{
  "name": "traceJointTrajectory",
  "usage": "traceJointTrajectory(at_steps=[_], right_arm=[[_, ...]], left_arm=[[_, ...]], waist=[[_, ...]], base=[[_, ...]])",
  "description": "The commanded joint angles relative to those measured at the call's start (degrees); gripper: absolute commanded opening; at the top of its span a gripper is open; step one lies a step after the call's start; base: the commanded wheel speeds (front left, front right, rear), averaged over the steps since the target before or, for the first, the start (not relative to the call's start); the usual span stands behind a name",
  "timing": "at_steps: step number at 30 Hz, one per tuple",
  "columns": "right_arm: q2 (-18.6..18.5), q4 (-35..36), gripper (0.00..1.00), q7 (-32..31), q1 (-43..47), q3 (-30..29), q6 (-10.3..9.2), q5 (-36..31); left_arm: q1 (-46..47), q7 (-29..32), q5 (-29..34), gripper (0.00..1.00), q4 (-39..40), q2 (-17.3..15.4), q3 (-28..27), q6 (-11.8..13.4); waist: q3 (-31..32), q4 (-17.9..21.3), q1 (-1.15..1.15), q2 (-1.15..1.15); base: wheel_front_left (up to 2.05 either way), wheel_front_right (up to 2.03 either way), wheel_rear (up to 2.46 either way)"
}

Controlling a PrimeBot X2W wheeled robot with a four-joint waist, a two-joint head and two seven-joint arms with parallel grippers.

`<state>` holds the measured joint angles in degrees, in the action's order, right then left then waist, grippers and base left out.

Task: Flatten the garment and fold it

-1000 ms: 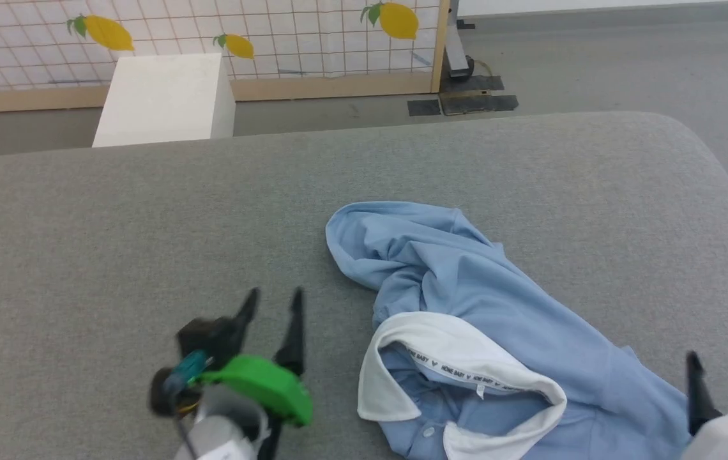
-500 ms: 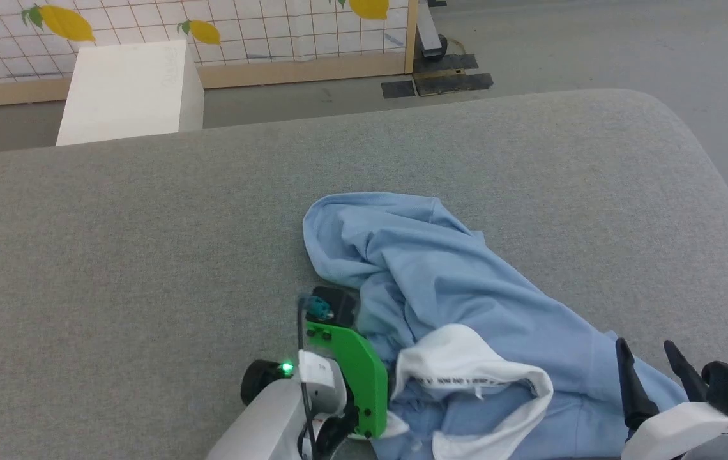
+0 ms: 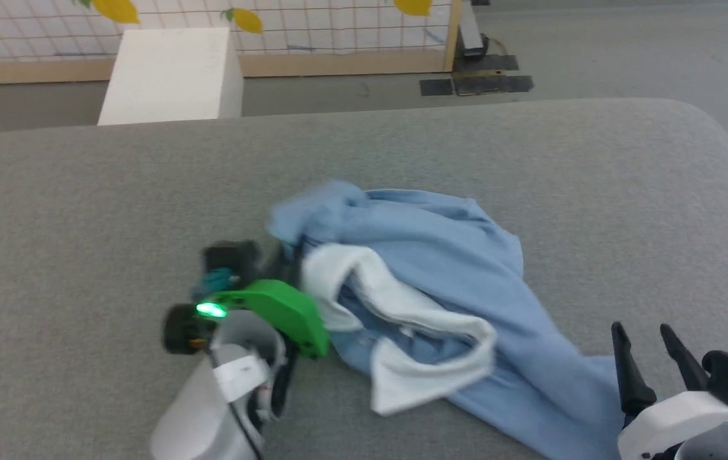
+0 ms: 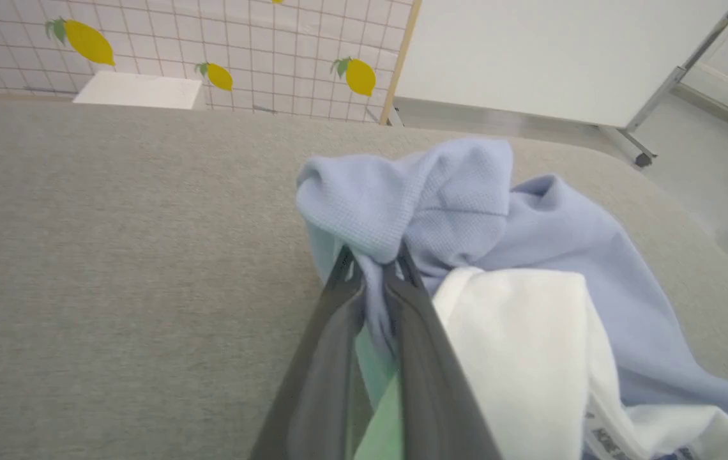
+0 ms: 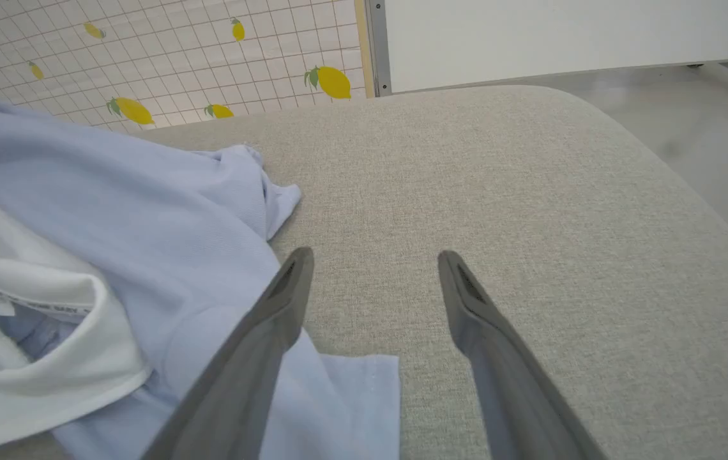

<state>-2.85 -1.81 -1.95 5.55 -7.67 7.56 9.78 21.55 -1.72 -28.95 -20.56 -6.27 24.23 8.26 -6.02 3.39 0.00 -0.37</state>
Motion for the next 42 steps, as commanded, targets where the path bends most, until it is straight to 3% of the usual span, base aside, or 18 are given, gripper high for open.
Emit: traceJointTrajectory(at_steps=[1, 5, 12, 13, 15, 20, 26, 30, 36, 42], right_arm=[[-0.03, 0.42, 1.0, 0.58, -1.33, -0.06, -0.08, -0.27], [-0.03, 0.44, 1.0, 1.25, -2.05, 0.03, -0.08, -0.41], [-0.03, -0.74, 1.0, -0.4, -1.77, 1.44, -0.08, 0.47], [-0.03, -0.95, 1.0, -0.98, -1.63, 1.59, -0.08, 0.53], [-0.03, -1.31, 1.0, -2.56, -1.4, 2.12, -0.08, 0.52], [-0.03, -1.39, 1.0, -5.83, -1.2, 2.88, -0.08, 0.51], [-0.03, 0.02, 1.0, -5.53, -3.59, 5.55, -0.08, -0.39], [-0.03, -1.19, 1.0, -5.13, -8.76, 8.96, -0.08, -0.79], [-0.03, -11.09, 1.0, -8.53, -21.57, 14.86, -0.08, -0.77], [-0.09, -25.56, 1.0, -18.26, -33.25, 18.45, -0.08, -1.37]], left_arm=[[0.79, -3.14, 0.85, 0.0, 0.37, -1.22, -1.74, 1.27], [-1.25, -10.28, 1.39, 0.0, 1.37, -3.8, -7.03, 4.95], [-10.32, -8.29, -2.12, 0.0, 0.66, -6.61, -13.43, 10.28], [-11.51, -6.47, -2.88, 0.11, 0.22, -6.68, -13.74, 10.92], [-13.77, -2.01, -4.62, 1.0, -0.32, -6.87, -13.8, 11.3], [-17.72, 4.79, -7.22, 1.0, 1.52, -7.92, -13.05, 10.29], [-19.27, -9.67, -4.79, 1.0, 8.47, -7.47, -15.39, 8.67], [-18.55, -12.98, -1.5, 1.0, 11.53, -6.22, -15.73, 6.64], [-16.67, -13.25, 5.49, 1.0, 17.4, -1.65, -18.72, 2.79], [-14.97, -13.27, 9.08, 1.0, 17.98, 2.06, -20.75, -1.2]], waist=[[0.1, -2.06, 0.0, 0.37], [0.49, -4.05, 0.0, 0.37], [0.95, -6.66, 0.0, 0.37], [1.0, -7.0, 0.0, 0.37], [1.1, -7.54, 0.0, 0.37], [1.43, -8.77, 0.0, 0.37], [0.92, -10.1, 0.0, 0.37], [-0.22, -11.46, 0.0, 0.37], [-3.9, -14.18, 0.0, 0.37], [-7.81, -17.57, 0.0, 0.37]], base=[[0.0, 0.0, 0.0], [0.0, 0.0, 0.0], [0.0, 0.0, 0.0], [0.0, 0.0, 0.0], [0.0, 0.0, 0.0], [0.0, 0.0, 0.0], [0.0, 0.0, 0.0], [0.0, 0.0, 0.0], [0.0, 0.0, 0.0], [0.0, 0.0, 0.0]])
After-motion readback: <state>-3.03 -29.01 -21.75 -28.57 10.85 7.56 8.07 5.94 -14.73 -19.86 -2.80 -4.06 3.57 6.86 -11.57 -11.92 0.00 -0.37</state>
